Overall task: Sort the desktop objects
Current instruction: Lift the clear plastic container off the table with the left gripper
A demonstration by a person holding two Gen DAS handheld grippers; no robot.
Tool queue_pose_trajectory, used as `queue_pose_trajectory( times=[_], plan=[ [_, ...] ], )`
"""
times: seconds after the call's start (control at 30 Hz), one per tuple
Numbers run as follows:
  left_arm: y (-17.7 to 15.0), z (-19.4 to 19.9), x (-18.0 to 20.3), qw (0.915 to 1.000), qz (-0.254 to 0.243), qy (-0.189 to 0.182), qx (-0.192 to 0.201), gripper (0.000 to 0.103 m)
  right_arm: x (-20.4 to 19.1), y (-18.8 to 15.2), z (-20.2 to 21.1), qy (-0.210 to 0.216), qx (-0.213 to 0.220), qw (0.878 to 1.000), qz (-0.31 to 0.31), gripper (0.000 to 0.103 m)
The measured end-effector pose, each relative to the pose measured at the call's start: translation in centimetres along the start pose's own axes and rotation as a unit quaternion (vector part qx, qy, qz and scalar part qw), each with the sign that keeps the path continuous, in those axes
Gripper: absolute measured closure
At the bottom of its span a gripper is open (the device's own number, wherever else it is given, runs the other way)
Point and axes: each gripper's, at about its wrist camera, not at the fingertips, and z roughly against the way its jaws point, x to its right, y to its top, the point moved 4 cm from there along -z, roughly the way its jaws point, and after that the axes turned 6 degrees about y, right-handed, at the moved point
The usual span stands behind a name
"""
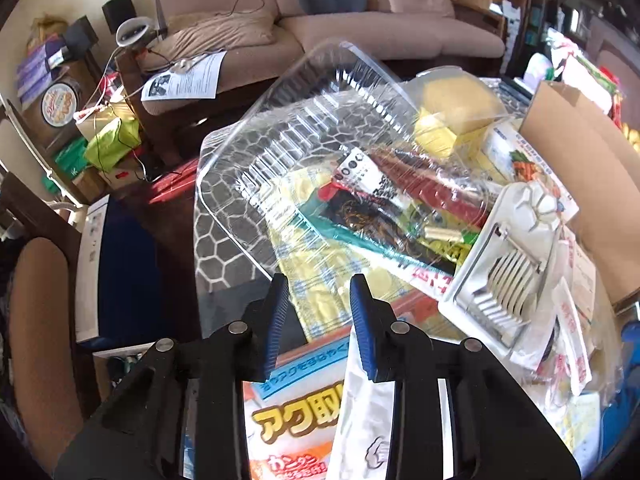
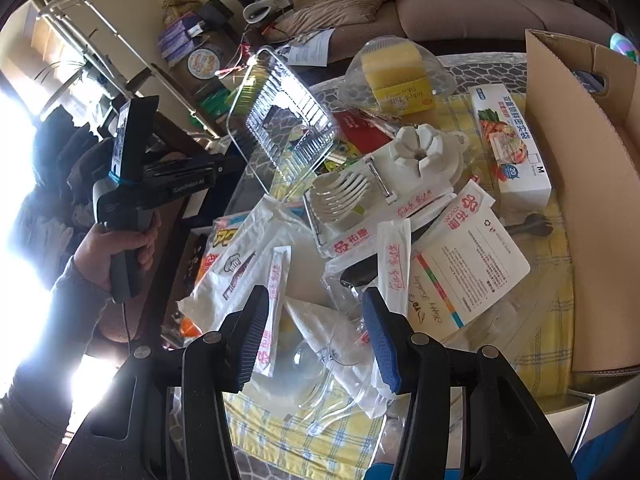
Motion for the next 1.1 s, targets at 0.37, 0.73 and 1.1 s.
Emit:
queue_pose_trajectory(
  times=[0.37, 0.73, 1.1],
  plan=[
    [-0.1, -2.0, -9.0, 0.9798, 0.198, 0.023, 0.01, 0.035, 1.8, 1.4, -1.7, -0.002, -0.009, 1.0, -0.002, 0.052],
    [-0.1, -4.5, -0.4, 0.9987, -0.051, -0.001, -0.007, 0.03, 1.7, 2.0, -3.0, 0.004, -0.015, 1.0, -0.004, 0.052],
    [-0.1, -6.5, 3.6, 0.9851, -0.16, 0.062, -0.013, 0.094, 2.5, 1.0, -2.6, 0.001, -0.018, 1.0, -0.016, 0.052]
  ],
)
